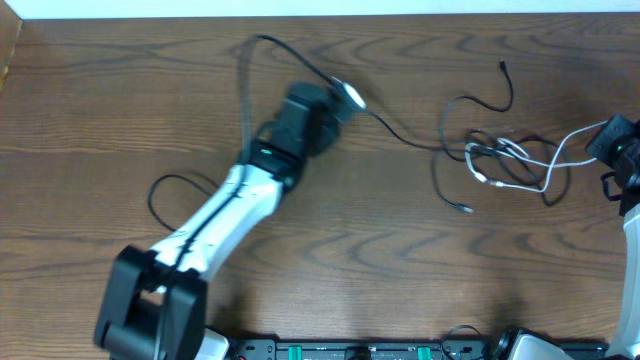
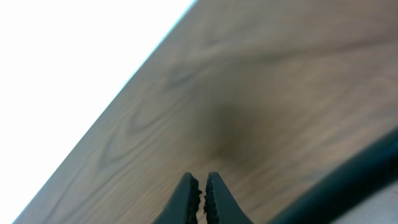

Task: Untangle cables

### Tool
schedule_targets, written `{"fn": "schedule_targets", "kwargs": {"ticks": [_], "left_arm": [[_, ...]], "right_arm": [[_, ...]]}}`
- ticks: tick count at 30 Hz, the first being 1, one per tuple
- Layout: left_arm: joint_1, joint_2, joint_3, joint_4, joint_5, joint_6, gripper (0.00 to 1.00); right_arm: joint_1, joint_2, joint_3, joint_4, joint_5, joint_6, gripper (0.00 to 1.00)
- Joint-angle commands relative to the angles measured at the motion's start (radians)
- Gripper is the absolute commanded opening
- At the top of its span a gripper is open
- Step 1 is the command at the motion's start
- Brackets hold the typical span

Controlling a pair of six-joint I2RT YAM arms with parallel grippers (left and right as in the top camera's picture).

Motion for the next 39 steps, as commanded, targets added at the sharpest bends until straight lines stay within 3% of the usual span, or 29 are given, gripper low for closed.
{"fn": "schedule_targets", "kwargs": {"ticks": [1,7,13,19,25,30,33,39], "left_arm": [[0.138,-0.085,0.014,-0.002,-0.042,-0.192,0.08],[0.42,-0.174,0.014,-0.018,-0.042,-0.358,0.08],[0.627,-0.206,0.014,-0.055,-0.042,-0.378,0.08],[0.829,-0.205,0.014,-0.085,-0.042,-0.5,0.08],[0.967,-0.205,0.014,-0.085,-0.041,-0.585,0.08],[1.022,-0.205,0.014,-0.098,-0.041,-0.59,0.08],[1.042,-0.205,0.014,-0.101,-0.042,-0.662,0.08],[1.056,-0.205,0.014,-0.105,-0.042,-0.711,0.08]], "right_arm": [[-0.005,0.002,0.015,0.0,-0.002,0.001,0.01],[-0.005,0.002,0.015,0.0,-0.002,0.001,0.01],[-0.005,0.002,0.015,0.0,-0.002,0.001,0.01],[-0.005,0.002,0.015,0.0,-0.002,0.001,0.01],[-0.005,0.002,0.015,0.001,-0.002,0.001,0.01],[-0.005,0.002,0.015,0.001,-0.002,0.001,0.01],[-0.005,0.002,0.015,0.001,0.0,-0.014,0.01],[-0.028,0.002,0.015,0.0,0.458,-0.08,0.01]]}}
